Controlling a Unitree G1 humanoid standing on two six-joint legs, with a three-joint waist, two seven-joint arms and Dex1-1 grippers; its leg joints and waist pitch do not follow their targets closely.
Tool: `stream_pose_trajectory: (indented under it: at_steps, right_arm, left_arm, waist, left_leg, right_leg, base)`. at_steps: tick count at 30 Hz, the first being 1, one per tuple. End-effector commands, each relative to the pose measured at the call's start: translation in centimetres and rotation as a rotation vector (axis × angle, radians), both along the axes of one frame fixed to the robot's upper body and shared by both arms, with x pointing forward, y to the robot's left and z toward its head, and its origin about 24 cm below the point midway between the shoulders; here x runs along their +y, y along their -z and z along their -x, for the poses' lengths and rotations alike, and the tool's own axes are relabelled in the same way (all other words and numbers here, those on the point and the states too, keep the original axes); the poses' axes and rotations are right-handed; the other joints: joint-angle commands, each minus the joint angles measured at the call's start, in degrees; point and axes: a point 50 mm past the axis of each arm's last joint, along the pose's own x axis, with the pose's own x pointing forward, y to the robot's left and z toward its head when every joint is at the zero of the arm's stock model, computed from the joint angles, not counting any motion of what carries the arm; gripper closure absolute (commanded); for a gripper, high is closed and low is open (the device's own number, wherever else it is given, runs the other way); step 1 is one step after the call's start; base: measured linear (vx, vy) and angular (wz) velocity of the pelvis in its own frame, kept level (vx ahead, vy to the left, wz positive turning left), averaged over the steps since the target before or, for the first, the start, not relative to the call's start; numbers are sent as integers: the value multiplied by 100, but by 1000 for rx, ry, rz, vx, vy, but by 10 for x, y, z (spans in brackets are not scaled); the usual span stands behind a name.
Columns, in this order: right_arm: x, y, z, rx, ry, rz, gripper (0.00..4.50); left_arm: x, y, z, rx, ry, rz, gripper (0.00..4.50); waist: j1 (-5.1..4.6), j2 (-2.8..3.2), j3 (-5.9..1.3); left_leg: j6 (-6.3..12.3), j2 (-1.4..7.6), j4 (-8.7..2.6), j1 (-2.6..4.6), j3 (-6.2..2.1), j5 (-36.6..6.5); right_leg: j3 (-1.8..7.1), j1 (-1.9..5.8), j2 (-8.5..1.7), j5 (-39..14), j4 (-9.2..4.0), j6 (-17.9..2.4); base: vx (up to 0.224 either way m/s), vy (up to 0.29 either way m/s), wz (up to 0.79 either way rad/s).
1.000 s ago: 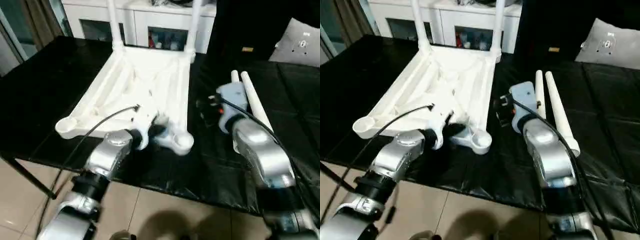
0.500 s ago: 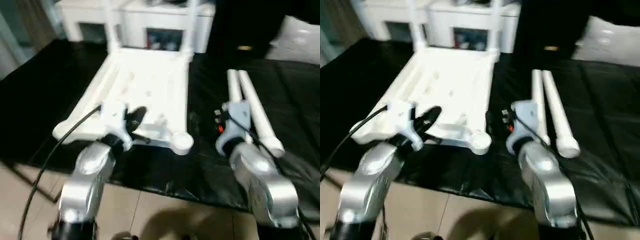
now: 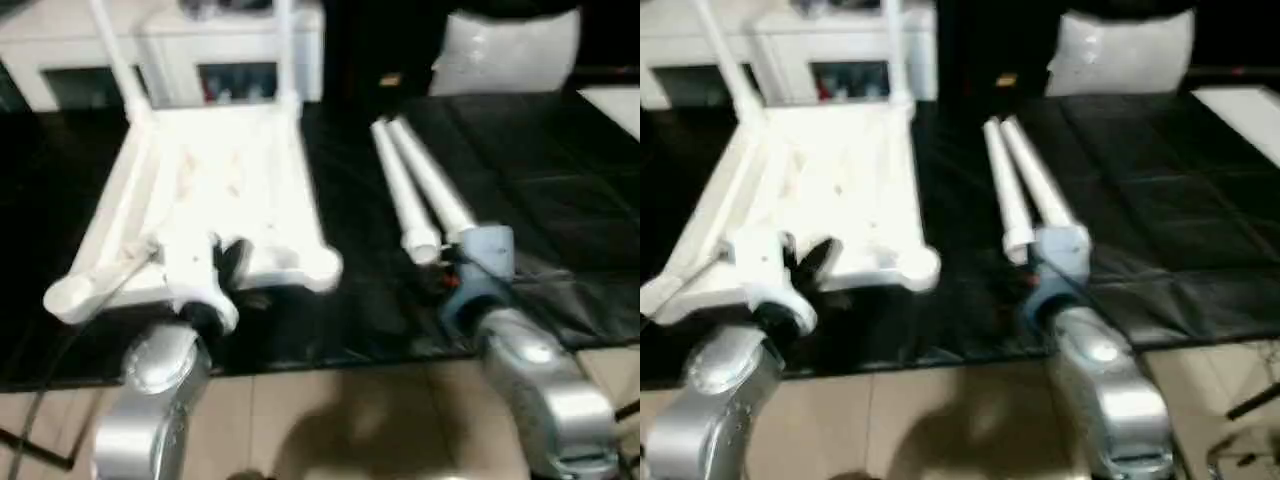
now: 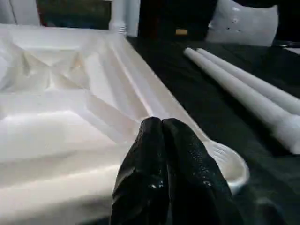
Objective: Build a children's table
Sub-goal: Rotate table base
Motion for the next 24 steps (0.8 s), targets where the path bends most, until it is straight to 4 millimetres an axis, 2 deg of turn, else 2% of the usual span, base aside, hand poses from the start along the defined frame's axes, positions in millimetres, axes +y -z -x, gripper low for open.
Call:
stream_pose_trajectory:
  at_steps: [1,2,3,4,5,6,7,9,10,11,12,15,16,20,21,22,23,24]
  right_arm:
    - [10,-7,-1,-15,-69,-14,0]
    - [11,-8,0,-18,-84,-17,0]
    - [11,-8,0,-18,-85,-17,0]
    - [10,-9,1,-19,-99,-19,0]
    - [10,-9,1,-18,-106,-20,0]
    - [9,-8,2,-19,-108,-18,0]
    - [9,-8,2,-24,-108,-13,0]
    - [8,-7,2,-21,-102,-15,0]
    - [8,-6,2,-19,-101,-17,0]
    - [8,-6,3,-18,-103,-15,0]
    - [8,-6,3,-18,-106,-14,0]
    - [10,-3,8,-18,-136,9,0]
    - [10,-3,9,-16,-136,5,0]
    - [9,-4,11,-17,-140,5,0]
    - [9,-4,11,-19,-141,5,0]
    - [9,-4,11,-20,-142,6,0]
    - [9,-4,11,-20,-142,7,0]
    - [9,-4,11,-21,-144,9,0]
  left_arm:
    - [3,-2,3,-5,-28,-7,426]
    - [2,-1,5,0,-36,-7,426]
    - [2,-1,5,0,-37,-7,426]
    - [1,-1,7,3,-40,14,426]
    - [0,-2,8,2,-42,44,407]
    - [1,-3,8,2,-60,71,407]
    - [0,-4,8,-1,-55,89,407]
    - [0,-7,8,-14,-65,70,407]
    - [1,-8,8,-12,-73,64,407]
    - [0,-8,8,-14,-66,56,407]
    - [0,-8,8,-17,-58,51,407]
    - [-3,-7,10,-22,-54,4,407]
    - [-3,-6,11,-20,-56,-2,407]
    - [-4,-7,10,-26,-67,-15,407]
    - [-4,-8,10,-29,-69,-31,407]
    - [-3,-9,9,-31,-71,-34,407]
    - [-3,-9,9,-32,-72,-33,407]
    - [-3,-9,9,-35,-74,-32,407]
  waist:
    - [48,-102,-146]
    - [22,-84,-118]
    - [11,-84,-122]
    - [-7,-161,-124]
    - [0,-131,-129]
    - [-17,-107,-125]
    - [-32,-108,-131]
    - [-48,-96,-109]
    - [-65,-116,-124]
    - [-57,-100,-133]
    - [-64,-113,-134]
    - [-71,-105,-161]
    - [-73,-133,-155]
    - [-118,-146,-156]
    - [-139,-141,-146]
    - [-192,-81,-141]
    - [-274,-16,-137]
    - [-327,23,-122]
  left_leg:
    - [-103,106,-316,24,-26,-1008]
    - [-199,130,-351,78,-30,-1234]
    - [-233,151,-371,83,-47,-1285]
    - [-247,182,-415,80,-67,-1312]
    - [-247,204,-431,90,-78,-1310]
    - [-251,243,-460,115,-94,-1420]
    - [-263,260,-483,132,-103,-1449]
    - [-276,280,-513,166,-111,-1629]
    - [-271,272,-523,133,-117,-1567]
    - [-268,269,-516,139,-114,-1510]
    - [-251,266,-513,141,-106,-1463]
    - [-216,262,-489,125,-84,-1084]
    - [-186,261,-482,122,-74,-1056]
    - [-108,249,-463,115,-60,-961]
    - [-171,280,-485,137,-90,-995]
    - [-369,371,-538,190,-178,-1163]
    - [-393,603,-665,304,-340,-1428]
    - [-303,842,-798,353,-484,-1551]
  right_leg:
    - [278,208,-404,-2241,-821,523]
    - [281,168,-351,-2648,-865,407]
    - [283,186,-344,-2591,-853,338]
    - [271,204,-308,-2315,-814,228]
    - [275,208,-309,-2110,-784,149]
    - [266,206,-304,-1841,-766,0]
    - [254,226,-302,-1558,-760,-131]
    - [259,218,-300,-1335,-760,-280]
    - [255,270,-309,-1129,-743,-323]
    - [261,266,-313,-1008,-738,-332]
    - [267,264,-310,-909,-742,-336]
    - [272,308,-325,-286,-709,-402]
    - [278,318,-338,-218,-703,-414]
    - [285,331,-347,-194,-703,-450]
    - [252,324,-294,-237,-694,-442]
    - [165,318,-162,-130,-681,-448]
    - [54,293,-53,-14,-622,-573]
    - [-12,262,-47,-10,-527,-670]
  base:
    - [-69,-66,-2]
    - [-61,-32,2]
    - [-61,-32,2]
    - [0,0,0]
    - [0,0,0]
    - [0,0,0]
    - [0,0,0]
    - [-12,54,2]
    - [-1,52,-2]
    - [0,0,0]
    - [0,0,0]
    - [0,0,0]
    - [0,0,0]
    - [0,0,0]
    - [0,0,0]
    - [0,0,0]
    - [0,0,0]
    - [0,0,0]
